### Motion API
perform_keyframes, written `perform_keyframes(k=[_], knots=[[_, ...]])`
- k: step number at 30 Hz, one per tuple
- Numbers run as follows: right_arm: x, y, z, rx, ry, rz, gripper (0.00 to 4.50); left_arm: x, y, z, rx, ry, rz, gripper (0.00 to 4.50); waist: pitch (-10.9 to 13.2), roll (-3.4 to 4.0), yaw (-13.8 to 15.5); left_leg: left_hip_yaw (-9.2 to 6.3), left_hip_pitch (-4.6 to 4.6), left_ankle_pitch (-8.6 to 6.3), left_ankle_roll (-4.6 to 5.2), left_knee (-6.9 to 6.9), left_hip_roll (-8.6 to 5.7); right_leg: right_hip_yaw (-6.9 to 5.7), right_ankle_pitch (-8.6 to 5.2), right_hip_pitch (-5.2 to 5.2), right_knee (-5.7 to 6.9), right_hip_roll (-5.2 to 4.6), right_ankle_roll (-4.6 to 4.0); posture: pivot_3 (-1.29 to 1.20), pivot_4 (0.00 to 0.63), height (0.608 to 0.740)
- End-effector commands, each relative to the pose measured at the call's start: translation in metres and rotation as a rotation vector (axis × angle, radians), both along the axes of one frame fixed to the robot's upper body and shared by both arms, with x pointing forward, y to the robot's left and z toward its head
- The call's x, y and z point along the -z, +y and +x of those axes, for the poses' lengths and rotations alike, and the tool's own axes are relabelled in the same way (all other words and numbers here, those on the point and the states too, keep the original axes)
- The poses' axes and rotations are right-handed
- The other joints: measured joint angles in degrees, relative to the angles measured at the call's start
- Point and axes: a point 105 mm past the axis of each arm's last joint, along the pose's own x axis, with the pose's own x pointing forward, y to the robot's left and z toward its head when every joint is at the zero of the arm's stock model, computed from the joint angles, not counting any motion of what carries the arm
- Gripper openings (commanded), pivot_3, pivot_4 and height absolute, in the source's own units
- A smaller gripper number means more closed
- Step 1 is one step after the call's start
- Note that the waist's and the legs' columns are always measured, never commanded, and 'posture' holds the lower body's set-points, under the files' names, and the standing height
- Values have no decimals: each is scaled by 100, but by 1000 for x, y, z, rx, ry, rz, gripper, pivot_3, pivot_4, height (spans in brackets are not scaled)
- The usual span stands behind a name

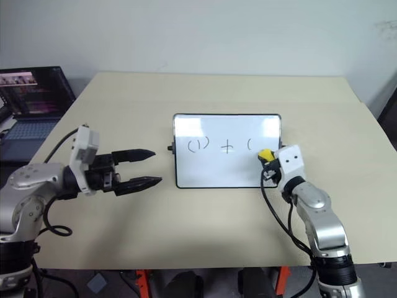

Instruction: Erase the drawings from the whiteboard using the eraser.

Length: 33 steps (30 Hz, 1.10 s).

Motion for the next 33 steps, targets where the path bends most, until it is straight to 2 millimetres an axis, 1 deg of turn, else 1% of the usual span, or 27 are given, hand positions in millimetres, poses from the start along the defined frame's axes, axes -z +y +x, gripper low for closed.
perform_keyframes(k=[1,5,15,22,28,33], knots=[[-29,-3,12,37,-83,31,1177,-12,-5,-1,23,-55,-6,4500,2,4,-6,1,0,0,0,0,0,1,0,-1,0,0,0,0,150,740],[-47,5,21,32,-127,58,1177,-8,-6,-2,29,-51,3,4500,4,6,1,-4,-9,0,0,-10,2,-5,-4,-10,-2,1,-6,0,150,740],[-55,21,32,1,-148,77,1177,-7,-9,-3,37,-49,6,4500,4,7,0,-1,-14,-2,0,-10,1,-2,-5,-15,-4,-1,-6,0,150,740],[-40,37,37,-32,-115,64,1177,-9,-8,-3,31,-55,11,4500,5,7,-20,1,-11,-2,0,-10,2,-1,-5,-15,-1,0,-6,0,150,740],[-20,34,33,-39,-70,35,1177,-9,-4,-5,22,-51,21,4500,4,7,-18,0,-8,-2,0,-9,2,0,-5,-11,-2,0,-6,0,150,740],[-10,33,27,-53,-45,27,1177,-8,-3,-6,14,-48,24,4500,3,6,-14,-1,-4,-2,0,-7,2,-1,-5,-6,-1,0,-6,0,150,740]])
